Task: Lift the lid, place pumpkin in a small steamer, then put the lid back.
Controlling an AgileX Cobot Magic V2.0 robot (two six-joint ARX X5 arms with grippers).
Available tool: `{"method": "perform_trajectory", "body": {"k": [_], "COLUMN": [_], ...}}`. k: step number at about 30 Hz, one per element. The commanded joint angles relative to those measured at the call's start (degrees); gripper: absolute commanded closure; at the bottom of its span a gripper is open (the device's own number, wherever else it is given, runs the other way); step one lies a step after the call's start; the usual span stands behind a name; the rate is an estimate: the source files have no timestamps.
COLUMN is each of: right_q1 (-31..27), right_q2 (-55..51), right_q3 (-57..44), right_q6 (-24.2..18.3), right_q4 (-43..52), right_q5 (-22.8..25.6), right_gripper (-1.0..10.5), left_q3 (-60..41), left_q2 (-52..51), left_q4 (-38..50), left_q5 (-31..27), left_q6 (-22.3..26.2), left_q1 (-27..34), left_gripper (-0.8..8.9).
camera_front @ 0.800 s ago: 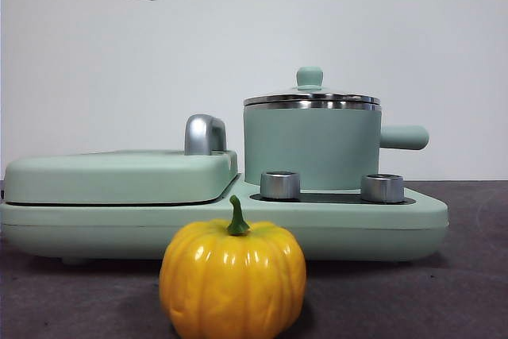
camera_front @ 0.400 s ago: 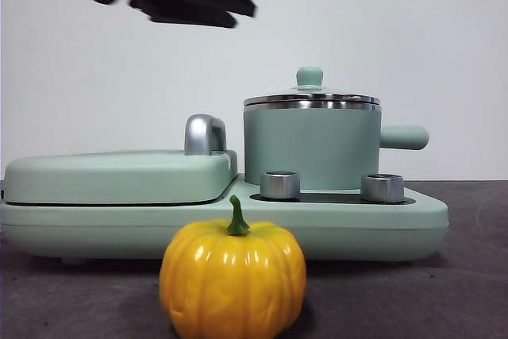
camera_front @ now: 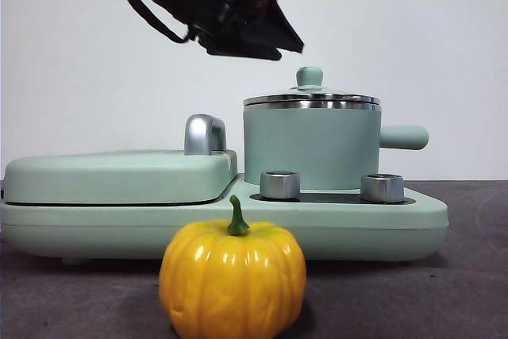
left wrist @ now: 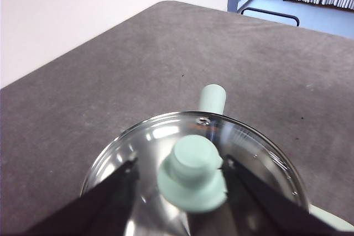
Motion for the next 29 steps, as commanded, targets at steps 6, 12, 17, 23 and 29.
{"method": "perform_trajectory", "body": {"k": [6, 12, 17, 23, 29], "right_q1": [0.2, 0.2, 0.2, 0.2, 0.2], "right_q2": [0.2, 0.2, 0.2, 0.2, 0.2], "right_q3": [1.1, 1.1, 1.1, 1.1, 1.1], "right_q6": [2.1, 2.1, 2.1, 2.1, 2.1], "right_q4": [0.3, 0.3, 0.3, 0.3, 0.3], "right_q5": [0.0, 0.0, 0.0, 0.0, 0.0], "right_gripper": [6.4, 6.4, 6.4, 6.4, 6.4], "left_q3": [4.5, 4.5, 4.5, 4.5, 4.5], "left_q2": [4.2, 5.2, 7.0, 8.4, 8.7], "left_q4": [0.5, 0.9, 1.9, 3.8, 3.7], "left_q5": [-0.1, -0.1, -0.1, -0.1, -0.1], "left_q6": [0.4, 0.6, 0.5, 0.4, 0.4], "left_q1": [-1.4, -2.0, -2.1, -2.1, -2.2], "left_gripper": [4.57, 4.74, 4.74, 4.75, 5.21]}}
